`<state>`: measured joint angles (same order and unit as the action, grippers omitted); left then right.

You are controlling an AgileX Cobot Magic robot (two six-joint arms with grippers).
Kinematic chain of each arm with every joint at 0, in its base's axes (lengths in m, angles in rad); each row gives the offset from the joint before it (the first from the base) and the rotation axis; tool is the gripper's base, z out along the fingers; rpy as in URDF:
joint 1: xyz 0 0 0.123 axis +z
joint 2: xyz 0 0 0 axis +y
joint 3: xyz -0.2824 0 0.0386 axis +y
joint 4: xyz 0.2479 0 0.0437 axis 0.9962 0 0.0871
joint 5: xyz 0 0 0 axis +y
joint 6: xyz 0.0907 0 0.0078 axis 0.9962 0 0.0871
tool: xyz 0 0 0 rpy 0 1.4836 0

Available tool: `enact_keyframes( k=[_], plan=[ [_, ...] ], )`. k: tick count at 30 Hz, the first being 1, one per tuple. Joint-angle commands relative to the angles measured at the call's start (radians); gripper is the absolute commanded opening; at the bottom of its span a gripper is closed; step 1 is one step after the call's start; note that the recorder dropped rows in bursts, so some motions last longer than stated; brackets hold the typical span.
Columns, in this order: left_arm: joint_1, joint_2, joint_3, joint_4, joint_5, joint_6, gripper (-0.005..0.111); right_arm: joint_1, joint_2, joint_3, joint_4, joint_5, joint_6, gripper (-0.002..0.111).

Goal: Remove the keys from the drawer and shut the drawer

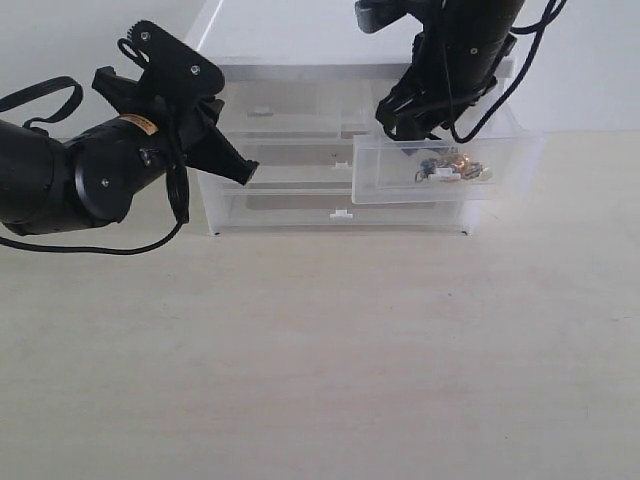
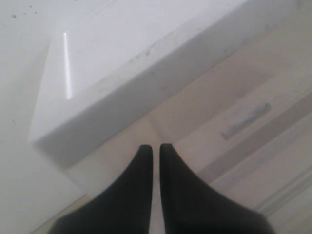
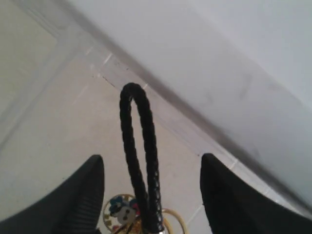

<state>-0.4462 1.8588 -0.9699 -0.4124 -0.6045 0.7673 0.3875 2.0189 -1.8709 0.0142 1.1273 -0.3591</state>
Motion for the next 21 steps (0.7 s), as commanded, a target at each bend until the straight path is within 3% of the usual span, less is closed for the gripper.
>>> enact_keyframes(
  k=[1,3,4,8,21],
  plan=[
    [0.005,0.004,-0.008,-0.014,-0.050,-0.013,0.004,-0.007,0.016,-0.003,-0.006,0.016,0.025,0.052],
    [0.005,0.004,-0.008,-0.014,-0.054,-0.013,0.004,-0.007,0.019,-0.003,-0.001,0.020,0.025,0.049],
    [0.005,0.004,-0.008,-0.014,-0.054,-0.013,0.004,-0.007,0.019,-0.003,-0.001,0.021,0.025,0.042],
    [0.005,0.004,-0.008,-0.014,-0.054,-0.013,0.004,-0.007,0.019,-0.003,-0.022,0.026,0.013,-0.001],
    [0.005,0.004,-0.008,-0.014,-0.056,-0.013,0.004,-0.007,-0.091,-0.014,-0.045,0.063,0.011,0.000]
  ],
)
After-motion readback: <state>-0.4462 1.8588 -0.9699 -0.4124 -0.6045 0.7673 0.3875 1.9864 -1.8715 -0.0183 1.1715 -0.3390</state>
